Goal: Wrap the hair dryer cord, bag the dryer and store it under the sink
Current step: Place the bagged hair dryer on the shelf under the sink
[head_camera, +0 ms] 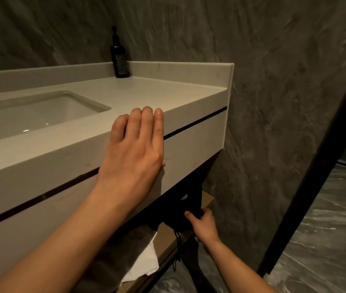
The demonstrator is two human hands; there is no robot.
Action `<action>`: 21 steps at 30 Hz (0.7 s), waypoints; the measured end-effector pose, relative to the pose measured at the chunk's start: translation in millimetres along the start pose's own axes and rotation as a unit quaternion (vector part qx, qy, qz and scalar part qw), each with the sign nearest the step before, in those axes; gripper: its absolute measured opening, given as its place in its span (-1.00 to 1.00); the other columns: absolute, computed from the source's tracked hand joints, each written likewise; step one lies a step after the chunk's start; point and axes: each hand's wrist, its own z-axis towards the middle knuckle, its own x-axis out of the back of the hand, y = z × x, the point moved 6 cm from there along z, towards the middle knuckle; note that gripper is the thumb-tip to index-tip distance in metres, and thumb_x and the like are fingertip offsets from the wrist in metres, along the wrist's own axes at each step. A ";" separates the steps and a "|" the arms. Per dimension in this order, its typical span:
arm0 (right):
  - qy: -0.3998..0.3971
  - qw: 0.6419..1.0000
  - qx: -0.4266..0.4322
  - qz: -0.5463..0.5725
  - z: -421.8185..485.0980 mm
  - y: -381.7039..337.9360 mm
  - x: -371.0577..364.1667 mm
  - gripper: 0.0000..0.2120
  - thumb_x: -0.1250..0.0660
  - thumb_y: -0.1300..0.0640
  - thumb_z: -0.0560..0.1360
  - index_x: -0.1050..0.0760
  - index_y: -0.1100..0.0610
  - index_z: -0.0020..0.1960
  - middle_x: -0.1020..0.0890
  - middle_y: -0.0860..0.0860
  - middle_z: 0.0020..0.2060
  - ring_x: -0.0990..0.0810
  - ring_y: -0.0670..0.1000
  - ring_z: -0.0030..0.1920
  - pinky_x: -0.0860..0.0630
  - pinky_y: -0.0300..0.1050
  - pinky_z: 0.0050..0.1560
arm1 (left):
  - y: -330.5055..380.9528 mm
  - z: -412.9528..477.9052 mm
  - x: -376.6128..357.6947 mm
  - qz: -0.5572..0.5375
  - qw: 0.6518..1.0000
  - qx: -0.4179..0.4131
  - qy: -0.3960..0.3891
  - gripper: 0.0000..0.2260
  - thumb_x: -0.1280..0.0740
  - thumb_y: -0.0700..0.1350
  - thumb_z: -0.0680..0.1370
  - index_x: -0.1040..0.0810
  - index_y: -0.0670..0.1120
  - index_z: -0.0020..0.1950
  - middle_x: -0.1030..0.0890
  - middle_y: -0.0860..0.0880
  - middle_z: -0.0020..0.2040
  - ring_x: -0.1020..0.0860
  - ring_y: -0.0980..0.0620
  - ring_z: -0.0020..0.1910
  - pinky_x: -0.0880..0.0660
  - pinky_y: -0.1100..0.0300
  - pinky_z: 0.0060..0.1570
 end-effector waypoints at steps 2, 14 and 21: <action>0.047 0.996 0.055 -0.053 -12.3 -2.2 3.7 -0.27 -0.52 -0.02 0.51 -0.34 0.26 0.53 -0.46 0.18 0.40 -0.50 0.18 0.41 -0.43 -0.06 0.43 | 0.9 0.1 -0.5 0.002 1.000 0.003 -0.003 -0.21 -0.32 0.02 0.55 0.00 -0.35 0.57 -0.28 -0.36 0.44 -0.27 -0.36 0.42 -0.17 -0.18 0.40; 0.003 0.977 0.122 -0.175 5.8 -26.7 -42.5 -0.46 -0.32 0.12 0.67 -0.31 0.21 0.60 -0.45 0.16 0.52 -0.45 0.13 0.50 -0.34 -0.12 0.48 | 2.7 1.2 1.2 0.004 1.000 0.009 0.003 -0.14 -0.08 0.35 0.59 -0.03 -0.33 0.57 -0.30 -0.35 0.45 -0.28 -0.33 0.43 -0.18 -0.16 0.39; 0.027 0.952 0.140 -0.271 23.3 -31.3 -53.6 -0.58 -0.30 0.02 0.66 -0.48 0.18 0.46 -0.58 0.10 0.39 -0.52 0.13 0.39 -0.44 -0.03 0.36 | 1.9 1.7 -1.7 -0.042 0.999 0.024 0.006 -0.24 0.08 0.29 0.64 -0.08 -0.33 0.56 -0.33 -0.35 0.44 -0.30 -0.32 0.42 -0.19 -0.16 0.38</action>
